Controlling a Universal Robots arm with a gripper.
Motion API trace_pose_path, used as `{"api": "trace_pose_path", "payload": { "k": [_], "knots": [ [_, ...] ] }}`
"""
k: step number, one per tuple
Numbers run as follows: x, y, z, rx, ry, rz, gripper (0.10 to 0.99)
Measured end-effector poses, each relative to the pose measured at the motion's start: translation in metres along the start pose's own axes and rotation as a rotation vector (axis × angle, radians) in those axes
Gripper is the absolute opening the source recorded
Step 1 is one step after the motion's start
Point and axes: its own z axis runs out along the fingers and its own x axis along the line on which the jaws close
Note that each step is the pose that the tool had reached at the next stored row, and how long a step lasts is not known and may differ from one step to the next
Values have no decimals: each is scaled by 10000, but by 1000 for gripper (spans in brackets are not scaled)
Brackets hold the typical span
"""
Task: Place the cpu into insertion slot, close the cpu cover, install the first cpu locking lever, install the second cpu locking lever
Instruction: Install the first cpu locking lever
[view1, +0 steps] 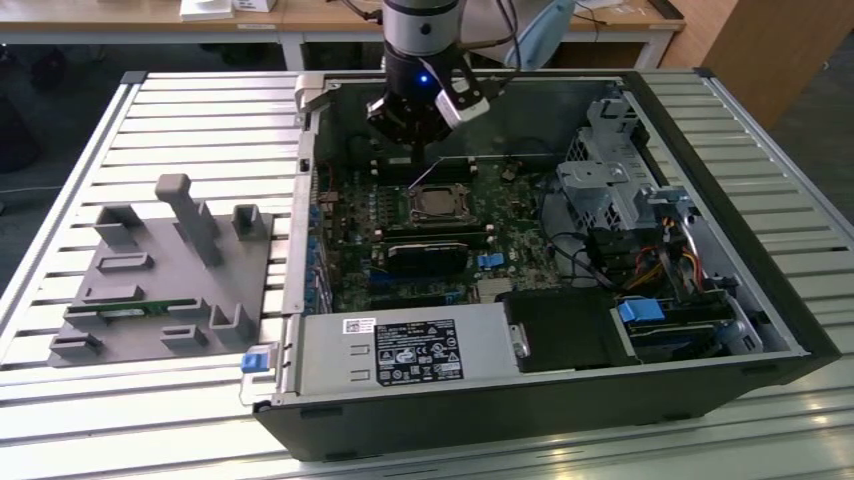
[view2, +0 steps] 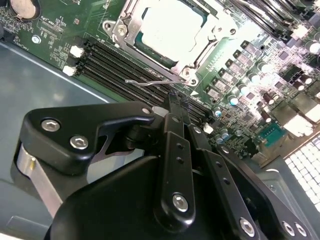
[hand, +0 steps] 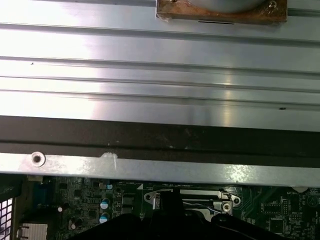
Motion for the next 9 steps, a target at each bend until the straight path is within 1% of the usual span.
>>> {"api": "trace_pose_path", "payload": {
  "k": [9],
  "knots": [
    [-5,-1,15,0,0,0,106]
  ]
}}
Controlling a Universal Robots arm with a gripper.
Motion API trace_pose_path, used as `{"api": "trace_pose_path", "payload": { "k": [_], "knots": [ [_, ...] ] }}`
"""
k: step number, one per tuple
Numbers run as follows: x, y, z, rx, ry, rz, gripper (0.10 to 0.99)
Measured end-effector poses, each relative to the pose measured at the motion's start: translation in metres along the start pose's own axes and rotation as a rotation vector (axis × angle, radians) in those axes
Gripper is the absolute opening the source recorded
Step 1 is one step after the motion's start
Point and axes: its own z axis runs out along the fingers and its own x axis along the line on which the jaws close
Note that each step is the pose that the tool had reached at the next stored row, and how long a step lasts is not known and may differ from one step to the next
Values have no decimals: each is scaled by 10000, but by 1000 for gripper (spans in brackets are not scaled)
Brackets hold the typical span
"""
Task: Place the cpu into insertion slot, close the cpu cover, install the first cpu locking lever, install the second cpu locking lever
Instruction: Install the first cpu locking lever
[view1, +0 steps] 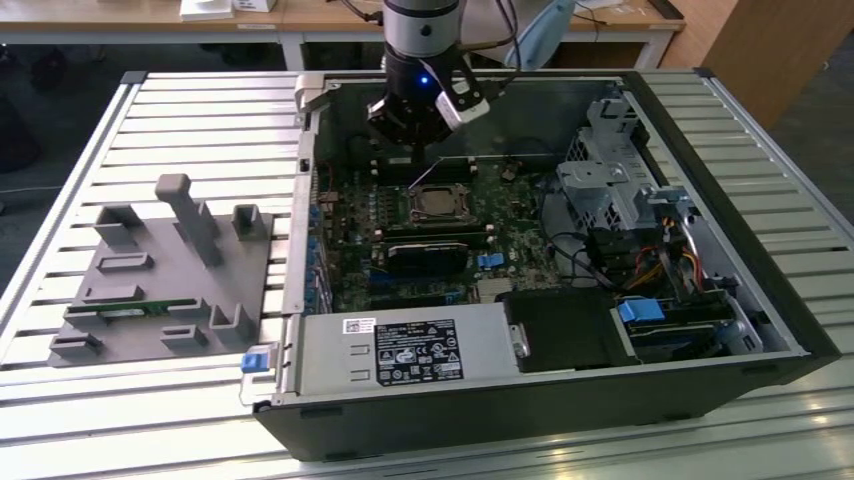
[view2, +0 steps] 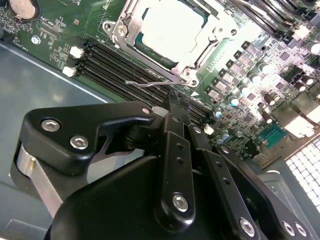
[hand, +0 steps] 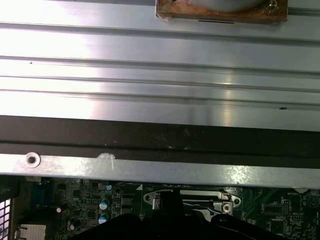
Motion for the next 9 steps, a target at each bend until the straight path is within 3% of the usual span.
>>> {"api": "trace_pose_path", "payload": {
  "k": [9],
  "knots": [
    [-29,-1,12,3,0,0,106]
  ]
}}
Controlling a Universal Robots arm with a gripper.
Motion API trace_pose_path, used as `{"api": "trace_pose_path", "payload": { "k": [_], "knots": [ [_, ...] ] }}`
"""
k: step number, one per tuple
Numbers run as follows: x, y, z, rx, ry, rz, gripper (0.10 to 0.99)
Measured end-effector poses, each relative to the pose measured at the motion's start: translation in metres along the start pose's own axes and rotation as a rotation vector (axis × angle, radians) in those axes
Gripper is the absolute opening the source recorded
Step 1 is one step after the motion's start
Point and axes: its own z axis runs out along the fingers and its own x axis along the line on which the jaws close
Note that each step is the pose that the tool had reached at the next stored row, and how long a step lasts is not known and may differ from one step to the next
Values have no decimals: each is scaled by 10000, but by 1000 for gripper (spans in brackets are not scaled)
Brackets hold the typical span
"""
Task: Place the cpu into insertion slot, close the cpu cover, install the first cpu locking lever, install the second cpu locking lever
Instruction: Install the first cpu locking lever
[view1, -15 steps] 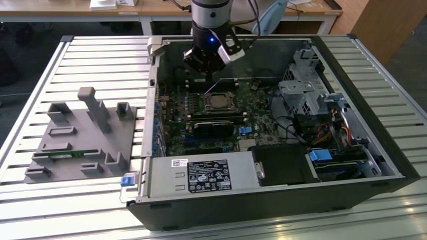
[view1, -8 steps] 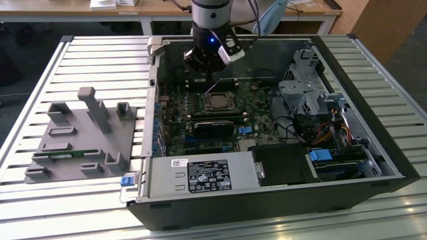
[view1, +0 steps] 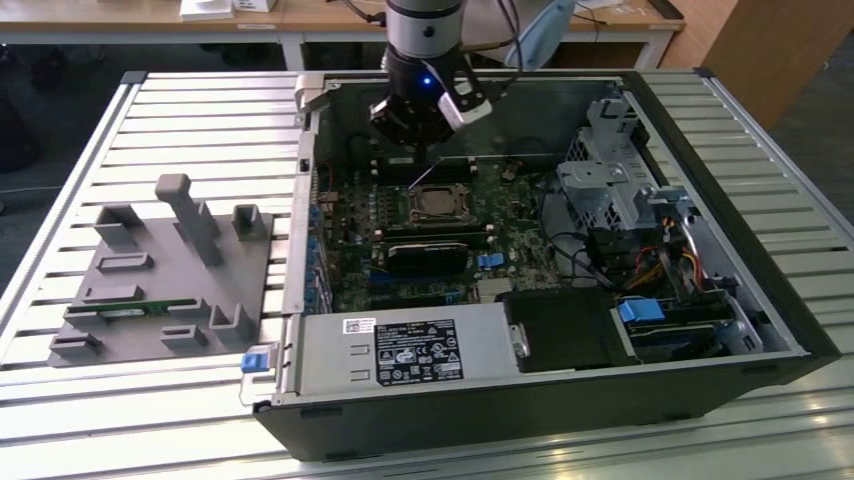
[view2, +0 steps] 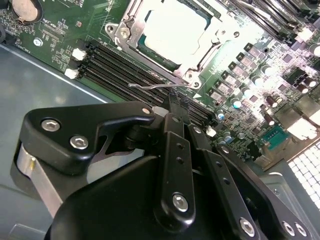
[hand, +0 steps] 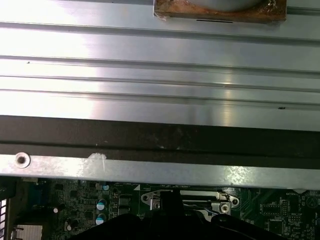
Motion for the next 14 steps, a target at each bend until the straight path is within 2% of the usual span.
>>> {"api": "trace_pose_path", "payload": {
  "k": [14],
  "knots": [
    [-30,2,23,0,2,-36,106]
  ]
}}
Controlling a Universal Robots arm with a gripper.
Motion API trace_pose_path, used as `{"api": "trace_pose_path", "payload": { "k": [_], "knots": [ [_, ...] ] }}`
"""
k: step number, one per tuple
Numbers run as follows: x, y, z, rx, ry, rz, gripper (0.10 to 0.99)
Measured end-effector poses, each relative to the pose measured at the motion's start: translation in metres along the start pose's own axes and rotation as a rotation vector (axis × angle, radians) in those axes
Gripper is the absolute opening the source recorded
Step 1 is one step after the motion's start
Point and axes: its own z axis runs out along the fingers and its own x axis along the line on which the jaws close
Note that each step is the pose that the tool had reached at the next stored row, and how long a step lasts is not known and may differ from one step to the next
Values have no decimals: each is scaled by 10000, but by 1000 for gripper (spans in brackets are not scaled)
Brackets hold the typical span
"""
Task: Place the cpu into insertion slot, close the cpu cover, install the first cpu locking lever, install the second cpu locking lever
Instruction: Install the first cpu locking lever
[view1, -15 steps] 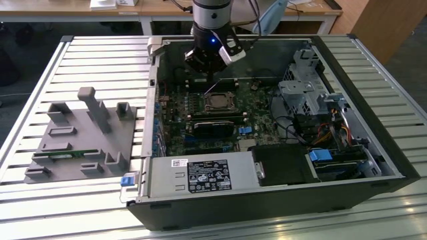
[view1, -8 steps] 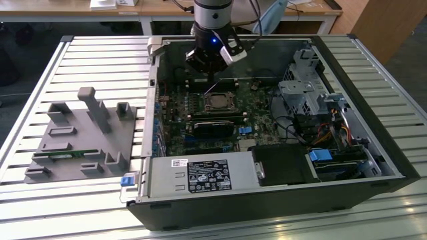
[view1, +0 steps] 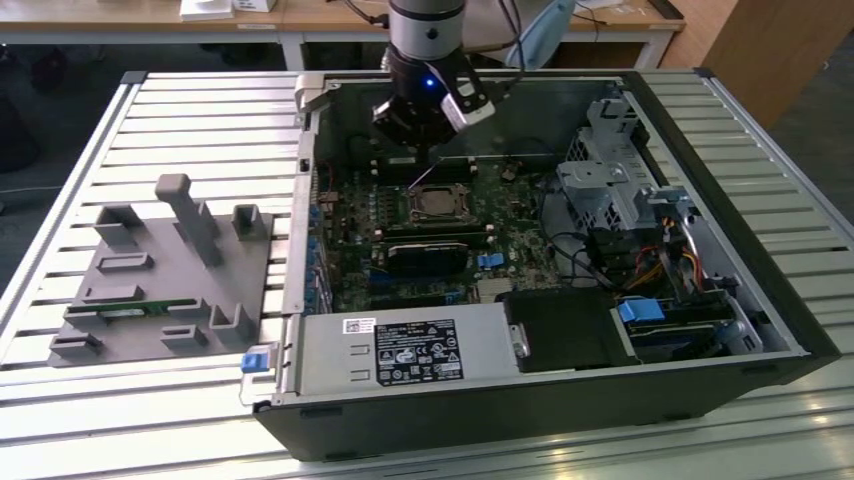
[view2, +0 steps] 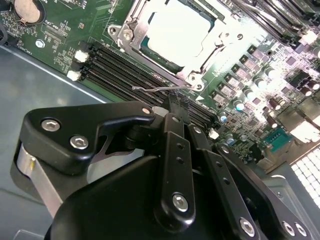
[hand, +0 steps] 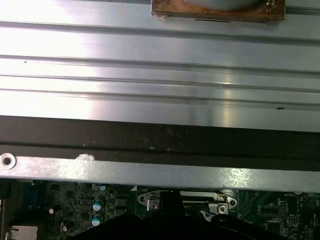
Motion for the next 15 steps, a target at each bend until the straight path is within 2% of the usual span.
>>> {"api": "trace_pose_path", "payload": {
  "k": [15],
  "knots": [
    [-100,12,57,0,1,-1,106]
  ]
}}
